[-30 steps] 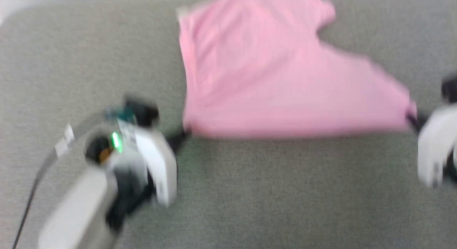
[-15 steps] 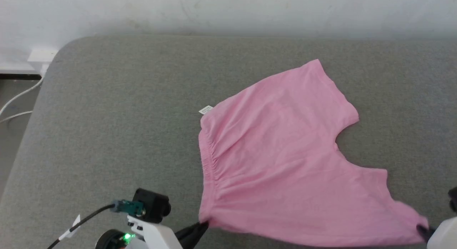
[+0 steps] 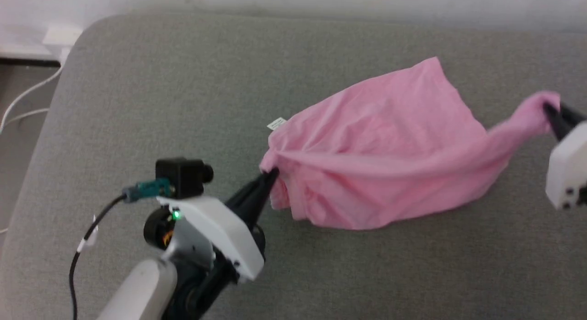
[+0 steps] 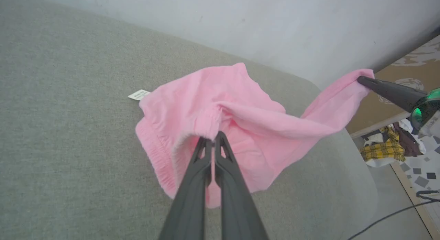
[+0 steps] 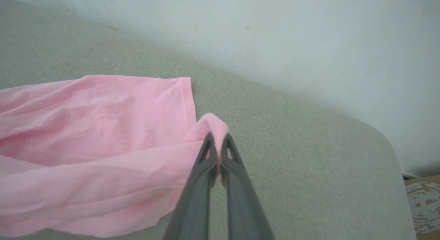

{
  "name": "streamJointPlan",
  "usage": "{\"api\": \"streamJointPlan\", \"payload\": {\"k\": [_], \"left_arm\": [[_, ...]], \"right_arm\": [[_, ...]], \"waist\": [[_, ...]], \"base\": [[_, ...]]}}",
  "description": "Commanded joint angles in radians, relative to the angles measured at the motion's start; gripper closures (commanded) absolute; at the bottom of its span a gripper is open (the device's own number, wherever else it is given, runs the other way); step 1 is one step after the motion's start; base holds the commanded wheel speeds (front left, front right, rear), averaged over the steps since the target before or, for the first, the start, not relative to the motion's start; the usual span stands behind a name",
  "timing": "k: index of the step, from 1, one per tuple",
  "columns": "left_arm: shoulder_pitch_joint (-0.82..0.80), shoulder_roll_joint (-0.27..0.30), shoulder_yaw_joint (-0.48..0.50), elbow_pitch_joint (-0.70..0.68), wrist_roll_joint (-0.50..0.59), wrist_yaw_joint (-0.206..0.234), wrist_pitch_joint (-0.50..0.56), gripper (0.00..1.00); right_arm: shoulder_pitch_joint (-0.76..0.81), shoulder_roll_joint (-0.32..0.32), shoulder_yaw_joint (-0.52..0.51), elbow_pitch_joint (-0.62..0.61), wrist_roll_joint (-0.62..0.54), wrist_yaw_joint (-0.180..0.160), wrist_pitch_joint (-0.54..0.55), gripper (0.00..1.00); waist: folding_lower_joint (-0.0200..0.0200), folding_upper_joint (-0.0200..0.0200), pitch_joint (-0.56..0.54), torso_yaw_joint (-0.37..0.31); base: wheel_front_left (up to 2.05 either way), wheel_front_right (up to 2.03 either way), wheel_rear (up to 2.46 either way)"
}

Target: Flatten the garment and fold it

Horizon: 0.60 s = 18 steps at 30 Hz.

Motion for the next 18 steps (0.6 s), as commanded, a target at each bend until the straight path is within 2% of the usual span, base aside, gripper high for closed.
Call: {"api": "streamJointPlan", "payload": {"k": [1,2,12,18], "left_arm": [[-0.042,-0.019,0.013,0.038,0.014,-0.006,-0.029,1.00],[-0.042,-0.019,0.013,0.038,0.014,-0.006,-0.029,1.00],[-0.203,-0.132,0.049,0.309,0.035,-0.034,-0.196,1.00],[-0.246,-0.179,0.022,0.400,0.041,-0.060,-0.235,1.00]], "right_arm": [[-0.058,0.002,0.011,0.055,-0.008,-0.001,-0.029,1.00],[-0.058,0.002,0.011,0.055,-0.008,-0.001,-0.029,1.00],[-0.379,0.003,0.086,0.435,-0.051,-0.001,-0.111,1.00],[-0.518,-0.018,0.134,0.598,-0.079,-0.001,-0.161,1.00]], "waist": [[-0.0002,0.0000,0.053,0.039],[-0.0002,0.0000,0.053,0.039],[-0.0002,0.0000,0.189,0.103],[-0.0002,0.0000,0.247,0.136]], "base": [[0.00,0.00,0.00],[0.00,0.00,0.00],[0.00,0.00,0.00],[0.00,0.00,0.00]]}}
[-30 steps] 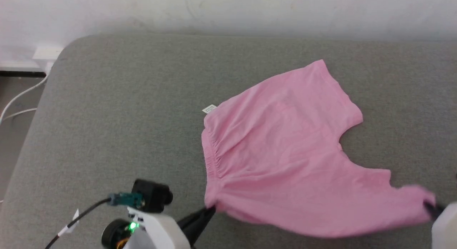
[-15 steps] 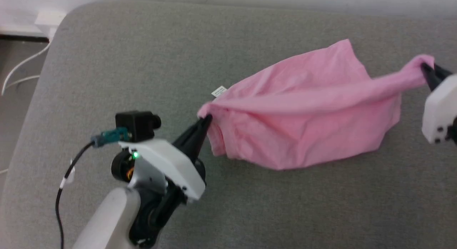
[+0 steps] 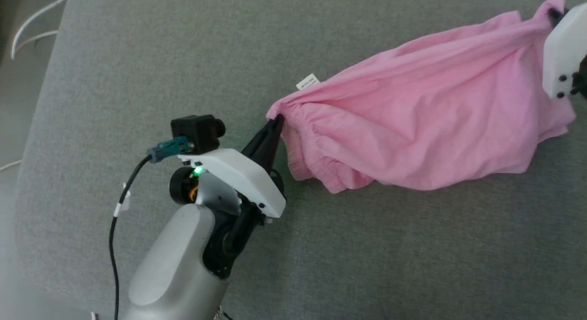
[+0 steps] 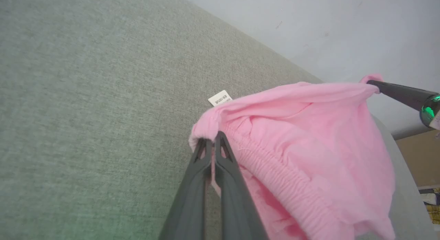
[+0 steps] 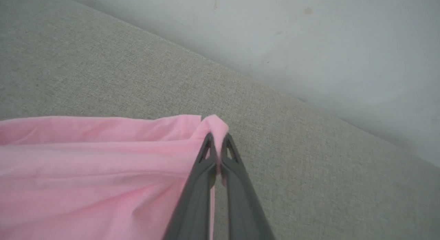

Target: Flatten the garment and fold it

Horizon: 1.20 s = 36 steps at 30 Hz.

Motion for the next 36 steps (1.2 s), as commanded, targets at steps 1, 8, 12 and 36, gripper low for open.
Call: {"api": "streamJointPlan", "payload": {"k": [1,8,12,36], "left_arm": [[-0.016,-0.006,-0.004,0.007,0.003,-0.009,-0.005,1.00],[-0.004,-0.033,-0.042,0.030,-0.011,-0.050,-0.023,0.00],[0.024,-0.033,-0.048,0.005,0.004,-0.061,-0.075,0.00],[0.230,-0.018,-0.138,0.007,0.085,0.069,-0.085,0.00]], "right_arm": [[-0.022,-0.005,0.002,0.013,-0.007,-0.001,-0.008,1.00],[-0.090,-0.012,0.026,0.146,-0.001,-0.001,-0.011,0.00],[-0.071,-0.011,0.019,0.168,0.020,-0.001,-0.071,0.00],[0.607,0.227,-0.197,-0.349,0.085,-0.001,-0.494,0.00]], "waist": [[-0.0002,0.0000,0.045,0.039],[-0.0002,0.0000,0.047,0.058],[-0.0002,0.0000,0.001,0.057],[-0.0002,0.0000,-0.249,-0.088]], "base": [[0.00,0.00,0.00],[0.00,0.00,0.00],[0.00,0.00,0.00],[0.00,0.00,0.00]]}}
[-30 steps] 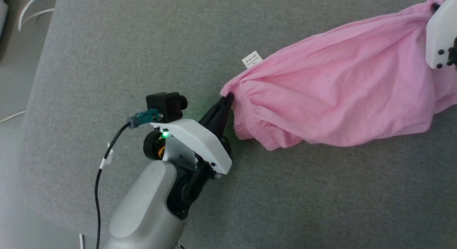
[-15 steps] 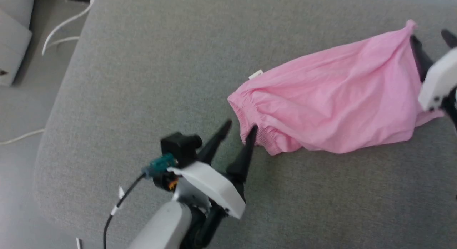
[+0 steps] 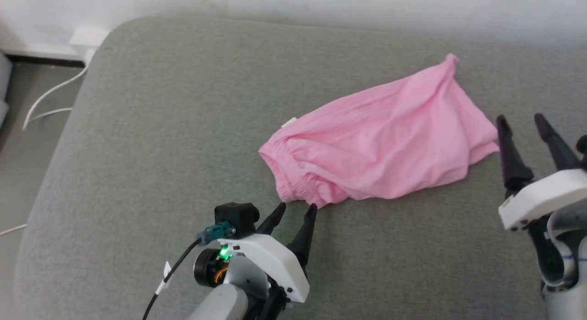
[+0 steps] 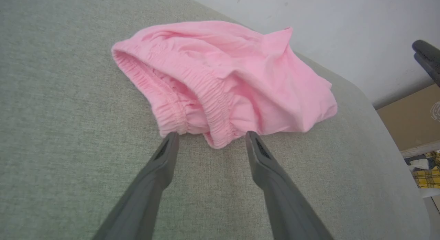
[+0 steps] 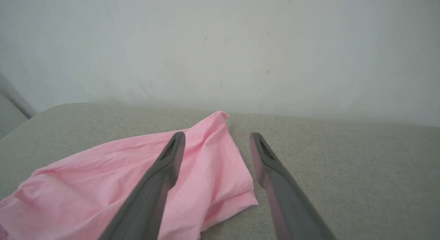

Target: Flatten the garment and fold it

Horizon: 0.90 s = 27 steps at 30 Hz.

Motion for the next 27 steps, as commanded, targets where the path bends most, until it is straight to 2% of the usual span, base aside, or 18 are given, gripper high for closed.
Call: {"api": "streamJointPlan", "payload": {"k": [1,7,14,15,16,17,27], "left_arm": [[-0.011,-0.007,0.007,0.012,0.005,0.008,-0.008,0.00],[-0.052,-0.025,0.019,0.080,0.014,0.041,-0.021,0.00],[-0.107,-0.033,0.014,0.170,0.020,0.050,-0.006,0.00],[-0.113,-0.034,0.012,0.182,0.021,0.050,-0.004,0.21],[-0.119,-0.034,0.011,0.193,0.020,0.047,-0.003,0.72],[-0.122,-0.035,0.010,0.202,0.019,0.043,-0.004,1.00],[-0.120,-0.034,-0.007,0.194,0.010,0.010,-0.017,1.00]], "right_arm": [[0.018,0.011,-0.005,-0.010,-0.006,-0.001,-0.012,0.00],[0.050,0.050,-0.014,-0.021,0.003,-0.001,-0.030,0.00],[0.034,0.044,-0.018,0.003,-0.021,-0.001,-0.033,0.00],[0.030,0.041,-0.018,0.011,-0.025,-0.001,-0.033,0.00],[0.026,0.038,-0.017,0.021,-0.030,-0.001,-0.031,0.00],[0.022,0.033,-0.013,0.032,-0.033,-0.001,-0.027,0.00],[-0.112,-0.019,0.027,0.236,-0.079,-0.001,0.039,0.00]], "waist": [[0.0001,0.0000,-0.011,-0.043],[0.0001,0.0000,0.012,-0.078],[0.0001,0.0000,0.039,-0.090],[0.0001,0.0000,0.041,-0.090],[0.0001,0.0000,0.044,-0.089],[0.0001,0.0000,0.045,-0.089],[0.0001,0.0000,0.062,-0.057]], "base": [[0.00,0.00,0.00],[0.00,0.00,0.00],[0.00,0.00,0.00],[0.00,0.00,0.00],[0.00,0.00,0.00],[0.00,0.00,0.00],[0.00,0.00,0.00]]}}
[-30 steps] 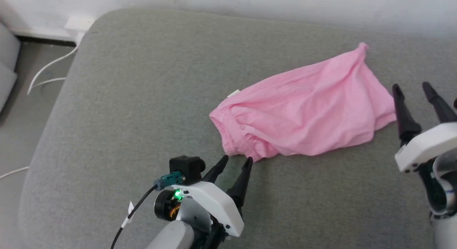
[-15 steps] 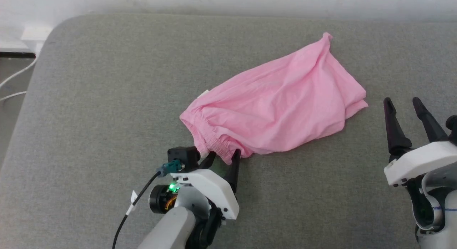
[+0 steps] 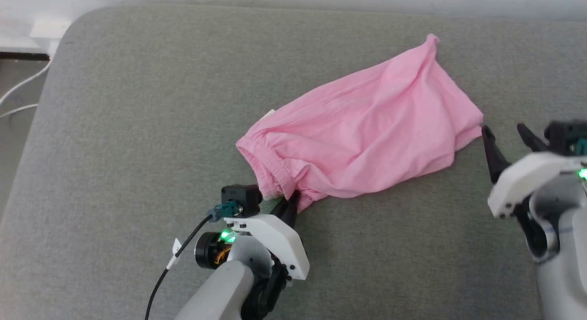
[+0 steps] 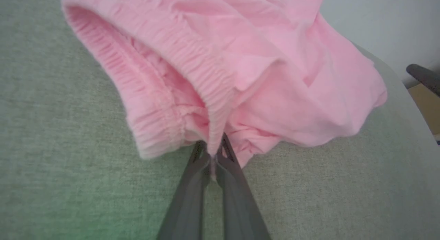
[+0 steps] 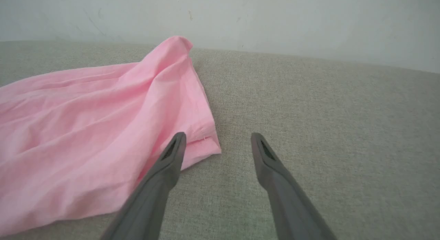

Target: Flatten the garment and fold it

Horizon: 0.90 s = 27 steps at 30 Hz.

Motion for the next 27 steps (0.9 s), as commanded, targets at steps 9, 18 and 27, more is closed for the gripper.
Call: {"api": "streamJointPlan", "payload": {"k": [9,18,27], "left_arm": [[-0.013,-0.007,-0.019,-0.015,0.000,-0.015,-0.009,1.00],[-0.019,-0.007,-0.029,-0.011,-0.004,-0.032,-0.027,1.00],[0.027,0.070,-0.035,-0.100,-0.002,-0.042,0.001,1.00]], "right_arm": [[-0.218,0.020,-0.041,0.246,-0.051,-0.001,0.191,0.00],[-0.264,-0.007,0.003,0.312,-0.115,-0.001,0.501,1.00],[-0.067,0.010,-0.027,0.032,-0.006,-0.001,0.484,1.00]], "waist": [[-0.0001,-0.0001,0.043,0.051],[-0.0001,-0.0001,0.037,0.063],[-0.0001,-0.0001,-0.050,0.026]], "base": [[0.00,0.00,0.00],[0.00,0.00,0.00],[0.00,0.00,0.00]]}}
